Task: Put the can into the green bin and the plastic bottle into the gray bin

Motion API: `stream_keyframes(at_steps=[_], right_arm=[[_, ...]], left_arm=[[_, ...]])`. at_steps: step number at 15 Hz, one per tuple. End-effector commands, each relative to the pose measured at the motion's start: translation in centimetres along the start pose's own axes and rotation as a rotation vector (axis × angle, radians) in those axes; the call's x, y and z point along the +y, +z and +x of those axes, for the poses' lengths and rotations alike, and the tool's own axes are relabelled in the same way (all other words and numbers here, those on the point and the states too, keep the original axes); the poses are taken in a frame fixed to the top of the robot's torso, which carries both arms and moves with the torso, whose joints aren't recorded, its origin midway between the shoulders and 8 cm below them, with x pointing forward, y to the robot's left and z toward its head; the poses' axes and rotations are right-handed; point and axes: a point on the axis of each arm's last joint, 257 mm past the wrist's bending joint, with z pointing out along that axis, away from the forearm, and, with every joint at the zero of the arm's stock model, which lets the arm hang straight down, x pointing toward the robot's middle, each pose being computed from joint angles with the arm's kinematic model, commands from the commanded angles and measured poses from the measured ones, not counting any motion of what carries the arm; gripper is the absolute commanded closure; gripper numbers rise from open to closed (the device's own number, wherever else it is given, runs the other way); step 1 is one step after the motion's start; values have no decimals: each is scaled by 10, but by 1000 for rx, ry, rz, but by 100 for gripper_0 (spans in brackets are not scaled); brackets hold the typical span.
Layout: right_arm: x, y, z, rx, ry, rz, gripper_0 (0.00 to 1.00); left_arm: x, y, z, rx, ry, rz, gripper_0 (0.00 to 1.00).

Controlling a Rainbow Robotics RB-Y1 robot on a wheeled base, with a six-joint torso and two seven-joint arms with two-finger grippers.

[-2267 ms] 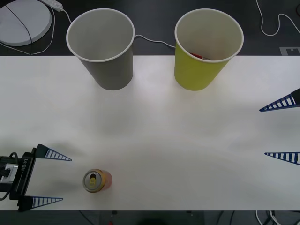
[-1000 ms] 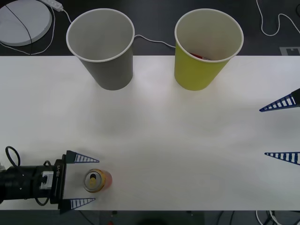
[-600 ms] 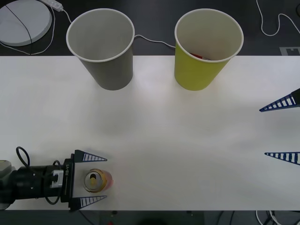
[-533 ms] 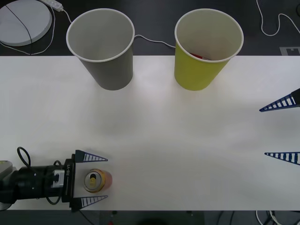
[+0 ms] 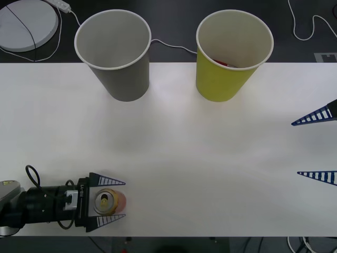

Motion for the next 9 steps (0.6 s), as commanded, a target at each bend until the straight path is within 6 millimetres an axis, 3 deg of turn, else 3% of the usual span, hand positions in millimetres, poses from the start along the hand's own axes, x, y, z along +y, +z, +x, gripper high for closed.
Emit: stream_keyframes(at_steps=[1,9], right_arm=[[0,0,0,0,0,0,0],[0,0,0,0,0,0,0]], left_arm=[[-1,0,-1,-5,-8,1,100],[11,-11,-3,6,-20,-11,100]])
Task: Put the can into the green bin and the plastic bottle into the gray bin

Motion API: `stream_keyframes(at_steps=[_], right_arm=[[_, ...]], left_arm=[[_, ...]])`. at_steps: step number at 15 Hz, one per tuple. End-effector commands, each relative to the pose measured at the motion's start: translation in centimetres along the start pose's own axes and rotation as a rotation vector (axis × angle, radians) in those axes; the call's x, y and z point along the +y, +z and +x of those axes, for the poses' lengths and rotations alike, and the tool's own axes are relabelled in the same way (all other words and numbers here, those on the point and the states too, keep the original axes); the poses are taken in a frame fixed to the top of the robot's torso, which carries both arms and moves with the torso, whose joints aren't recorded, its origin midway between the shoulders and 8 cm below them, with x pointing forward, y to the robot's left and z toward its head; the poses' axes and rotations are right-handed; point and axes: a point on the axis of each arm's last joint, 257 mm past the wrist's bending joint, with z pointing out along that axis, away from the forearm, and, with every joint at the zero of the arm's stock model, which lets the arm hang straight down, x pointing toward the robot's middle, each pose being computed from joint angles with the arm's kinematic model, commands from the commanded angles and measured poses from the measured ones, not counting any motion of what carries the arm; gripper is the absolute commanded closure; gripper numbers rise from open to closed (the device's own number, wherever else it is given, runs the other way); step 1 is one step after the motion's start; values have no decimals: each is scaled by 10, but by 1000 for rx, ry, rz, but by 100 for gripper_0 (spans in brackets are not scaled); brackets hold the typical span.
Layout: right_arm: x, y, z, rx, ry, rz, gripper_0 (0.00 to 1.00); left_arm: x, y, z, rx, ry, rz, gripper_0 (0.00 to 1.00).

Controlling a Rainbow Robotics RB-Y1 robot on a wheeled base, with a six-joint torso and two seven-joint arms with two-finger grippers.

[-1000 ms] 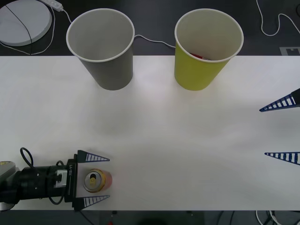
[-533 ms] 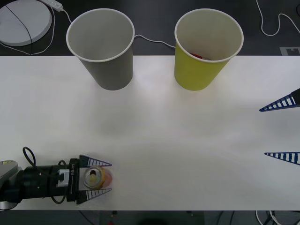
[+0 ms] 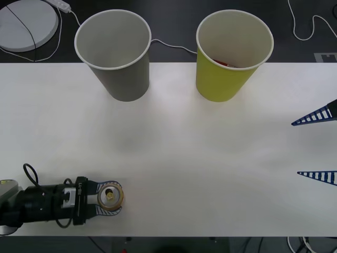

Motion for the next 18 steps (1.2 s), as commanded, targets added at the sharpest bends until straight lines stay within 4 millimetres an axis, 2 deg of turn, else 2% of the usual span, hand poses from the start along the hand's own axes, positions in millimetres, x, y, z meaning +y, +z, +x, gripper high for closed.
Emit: stream_keyframes(at_steps=[1,4,7,9,13,18], right_arm=[[0,0,0,0,0,0,0],[0,0,0,0,0,0,0],[0,0,0,0,0,0,0],[0,0,0,0,0,0,0],[0,0,0,0,0,0,0],[0,0,0,0,0,0,0]], left_arm=[[8,-10,-2,13,-20,3,100],[22,-29,-7,60,-69,25,100],[45,-51,-7,172,-65,44,100],[62,-72,-13,248,-61,60,100],[93,-102,-31,386,-90,67,100],[125,-117,-67,491,-171,30,100]])
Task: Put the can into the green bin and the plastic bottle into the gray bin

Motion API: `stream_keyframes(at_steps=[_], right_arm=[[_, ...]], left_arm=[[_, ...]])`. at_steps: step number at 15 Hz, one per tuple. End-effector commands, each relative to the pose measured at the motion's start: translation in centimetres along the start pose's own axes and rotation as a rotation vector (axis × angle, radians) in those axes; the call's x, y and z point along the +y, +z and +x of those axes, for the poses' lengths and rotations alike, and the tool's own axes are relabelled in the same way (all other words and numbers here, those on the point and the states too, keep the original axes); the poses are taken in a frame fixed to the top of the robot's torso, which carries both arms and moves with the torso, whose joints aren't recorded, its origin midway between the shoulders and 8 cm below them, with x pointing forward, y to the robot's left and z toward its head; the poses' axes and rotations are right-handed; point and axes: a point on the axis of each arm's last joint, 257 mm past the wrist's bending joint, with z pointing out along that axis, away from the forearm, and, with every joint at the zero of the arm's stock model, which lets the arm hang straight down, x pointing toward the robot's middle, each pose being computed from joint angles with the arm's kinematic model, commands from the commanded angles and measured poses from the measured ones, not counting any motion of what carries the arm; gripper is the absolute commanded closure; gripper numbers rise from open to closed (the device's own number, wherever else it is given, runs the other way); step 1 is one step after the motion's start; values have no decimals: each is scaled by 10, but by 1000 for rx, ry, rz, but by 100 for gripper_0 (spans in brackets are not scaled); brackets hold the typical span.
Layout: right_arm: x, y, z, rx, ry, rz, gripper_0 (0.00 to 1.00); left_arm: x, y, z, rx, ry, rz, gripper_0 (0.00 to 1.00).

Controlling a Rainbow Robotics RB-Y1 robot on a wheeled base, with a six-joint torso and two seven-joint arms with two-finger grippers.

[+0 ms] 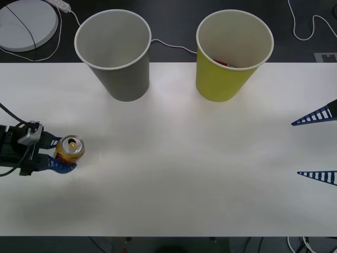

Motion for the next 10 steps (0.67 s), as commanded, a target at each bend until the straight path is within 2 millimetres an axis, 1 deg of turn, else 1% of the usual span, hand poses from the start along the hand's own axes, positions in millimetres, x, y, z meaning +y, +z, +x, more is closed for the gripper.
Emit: stream_keyframes(at_steps=[1,3,5,10], right_arm=[[0,0,0,0,0,0,0],[0,0,0,0,0,0,0],[0,0,0,0,0,0,0],[0,0,0,0,0,0,0]], left_arm=[[13,-18,-20,50,-44,-22,100],[12,-28,-41,85,-61,-15,100],[5,-33,-59,133,-41,10,100],[4,-28,-105,243,-6,-24,100]])
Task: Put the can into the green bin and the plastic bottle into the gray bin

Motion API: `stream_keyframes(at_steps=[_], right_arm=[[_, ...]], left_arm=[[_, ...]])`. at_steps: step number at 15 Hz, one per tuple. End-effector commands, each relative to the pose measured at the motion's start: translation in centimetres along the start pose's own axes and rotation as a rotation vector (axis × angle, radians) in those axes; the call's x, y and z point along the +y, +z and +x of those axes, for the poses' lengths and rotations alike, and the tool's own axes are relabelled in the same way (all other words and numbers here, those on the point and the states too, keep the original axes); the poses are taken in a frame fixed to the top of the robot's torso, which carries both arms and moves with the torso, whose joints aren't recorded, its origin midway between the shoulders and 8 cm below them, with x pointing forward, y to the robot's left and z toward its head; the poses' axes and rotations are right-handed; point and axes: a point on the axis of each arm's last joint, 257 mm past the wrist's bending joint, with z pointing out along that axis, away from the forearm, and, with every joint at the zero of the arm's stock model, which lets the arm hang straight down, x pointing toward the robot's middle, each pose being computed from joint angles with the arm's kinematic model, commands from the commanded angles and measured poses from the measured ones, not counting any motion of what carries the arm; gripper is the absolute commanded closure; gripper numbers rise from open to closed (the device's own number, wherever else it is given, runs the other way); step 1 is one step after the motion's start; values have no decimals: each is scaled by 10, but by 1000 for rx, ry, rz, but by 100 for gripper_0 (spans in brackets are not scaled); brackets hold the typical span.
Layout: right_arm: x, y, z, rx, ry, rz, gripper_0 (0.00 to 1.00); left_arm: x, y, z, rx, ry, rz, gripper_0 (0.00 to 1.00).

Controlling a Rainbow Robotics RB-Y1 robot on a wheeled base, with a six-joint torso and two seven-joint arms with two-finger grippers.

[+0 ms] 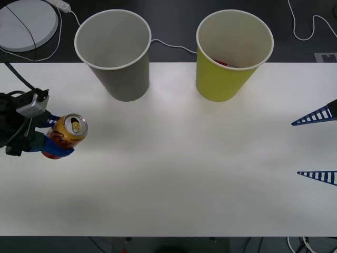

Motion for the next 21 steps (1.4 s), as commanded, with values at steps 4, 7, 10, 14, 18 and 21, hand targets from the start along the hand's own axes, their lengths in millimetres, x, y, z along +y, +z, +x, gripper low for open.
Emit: stream_keyframes(at_steps=[4,7,10,14,18,21], right_arm=[[0,0,0,0,0,0,0],[0,0,0,0,0,0,0],[0,0,0,0,0,0,0],[0,0,0,0,0,0,0],[0,0,0,0,0,0,0],[0,0,0,0,0,0,0]], left_arm=[[11,-18,-54,49,-4,-28,100],[17,-32,-86,59,-29,-44,100],[22,-29,-119,95,-47,-41,100],[42,-30,-169,128,-99,-62,100],[66,-18,-221,126,-153,-67,100],[89,-7,-254,147,-178,-104,100]])
